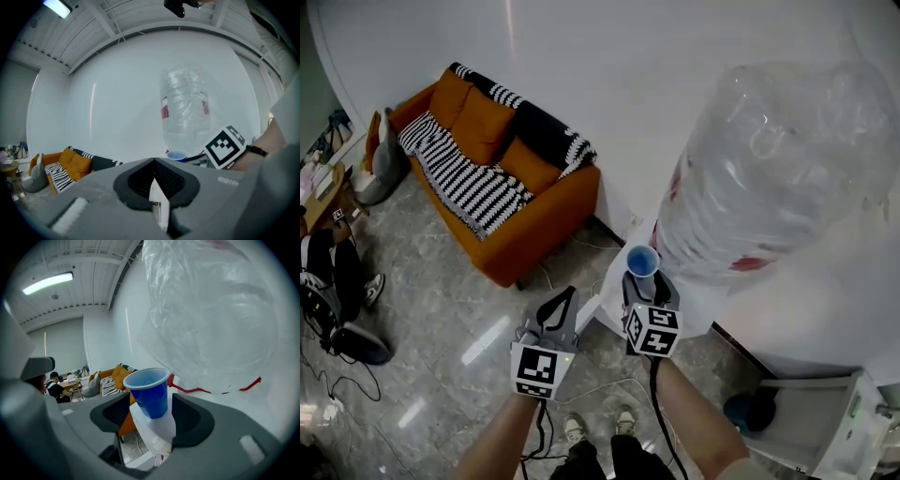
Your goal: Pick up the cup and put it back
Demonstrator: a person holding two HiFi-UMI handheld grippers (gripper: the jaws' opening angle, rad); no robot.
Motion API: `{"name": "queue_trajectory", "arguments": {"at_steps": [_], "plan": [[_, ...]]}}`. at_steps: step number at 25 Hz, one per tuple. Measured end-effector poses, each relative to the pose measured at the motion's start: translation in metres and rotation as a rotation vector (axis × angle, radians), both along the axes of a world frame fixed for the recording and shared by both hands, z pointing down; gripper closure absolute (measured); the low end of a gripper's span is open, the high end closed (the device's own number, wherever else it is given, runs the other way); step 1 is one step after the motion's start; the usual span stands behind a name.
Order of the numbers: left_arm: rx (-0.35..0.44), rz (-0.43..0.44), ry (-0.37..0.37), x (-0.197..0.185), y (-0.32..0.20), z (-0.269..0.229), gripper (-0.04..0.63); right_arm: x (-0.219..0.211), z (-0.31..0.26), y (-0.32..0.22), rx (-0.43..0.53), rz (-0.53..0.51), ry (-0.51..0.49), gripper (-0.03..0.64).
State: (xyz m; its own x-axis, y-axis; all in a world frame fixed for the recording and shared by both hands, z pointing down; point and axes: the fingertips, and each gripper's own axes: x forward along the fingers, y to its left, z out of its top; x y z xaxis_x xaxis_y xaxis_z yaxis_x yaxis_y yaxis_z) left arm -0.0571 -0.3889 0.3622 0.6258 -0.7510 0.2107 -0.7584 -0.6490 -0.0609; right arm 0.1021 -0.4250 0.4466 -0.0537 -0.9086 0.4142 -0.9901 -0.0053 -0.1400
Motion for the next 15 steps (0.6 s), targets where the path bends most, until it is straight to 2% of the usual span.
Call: {"name": "queue_trajectory", "arguments": {"at_steps": [7,15], "plan": [[-0.002,-0.011,0.006,-0.004,0.009,-0.011,0.594,-0.005,-0.016,0.021,-0.019,-0.027,-0.055,0.33],[0.054,-0.007,0.001,-0.01,0.027,-0.055,0.594,-0.018,-0.092,0.053,0.085,-0.134,-0.027,0.379]]}}
